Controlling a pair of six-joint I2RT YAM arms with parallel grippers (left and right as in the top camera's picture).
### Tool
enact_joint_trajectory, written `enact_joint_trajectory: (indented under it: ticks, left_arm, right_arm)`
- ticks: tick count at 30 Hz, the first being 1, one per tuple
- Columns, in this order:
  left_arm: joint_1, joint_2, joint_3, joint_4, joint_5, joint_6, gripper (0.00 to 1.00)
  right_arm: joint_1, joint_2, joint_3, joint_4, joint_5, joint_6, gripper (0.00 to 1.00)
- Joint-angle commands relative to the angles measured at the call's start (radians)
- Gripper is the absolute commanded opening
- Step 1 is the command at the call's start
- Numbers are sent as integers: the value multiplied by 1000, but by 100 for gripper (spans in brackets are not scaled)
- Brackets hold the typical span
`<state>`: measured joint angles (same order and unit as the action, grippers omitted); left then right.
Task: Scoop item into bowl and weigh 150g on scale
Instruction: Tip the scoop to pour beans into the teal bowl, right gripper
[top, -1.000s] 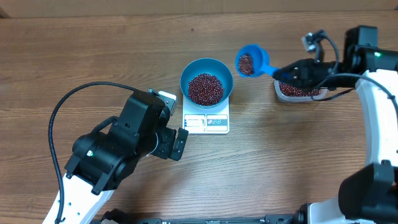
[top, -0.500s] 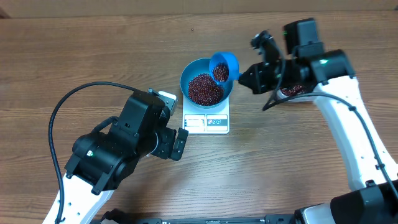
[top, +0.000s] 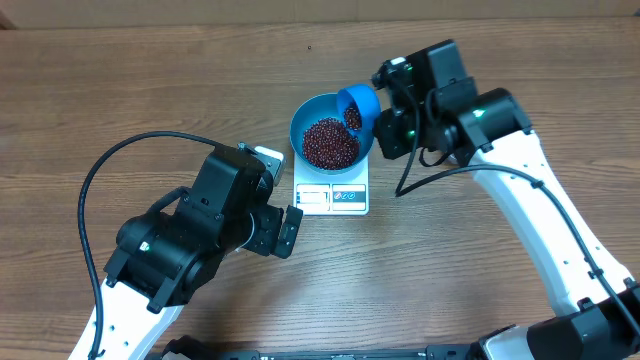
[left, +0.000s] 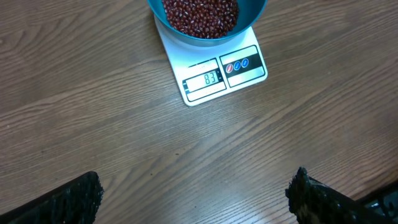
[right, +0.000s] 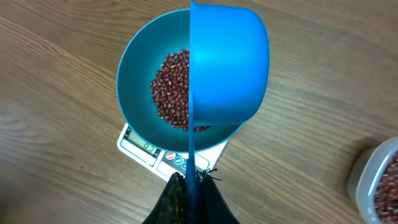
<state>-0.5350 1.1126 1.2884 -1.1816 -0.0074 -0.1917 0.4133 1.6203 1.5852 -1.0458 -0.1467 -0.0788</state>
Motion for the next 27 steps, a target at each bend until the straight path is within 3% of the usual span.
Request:
enact_joint_trajectory:
  ticks: [1, 11, 27]
  left_arm:
    - [5, -13, 21, 3, 0, -14, 100]
    - [5, -13, 21, 3, 0, -14, 99]
    - [5, -13, 21, 3, 0, -14, 99]
  right_arm:
    - [40, -24, 32, 14, 119, -6, 4]
    - [137, -23, 31, 50, 327, -84, 4]
    - [143, -23, 31, -24, 325, -106, 4]
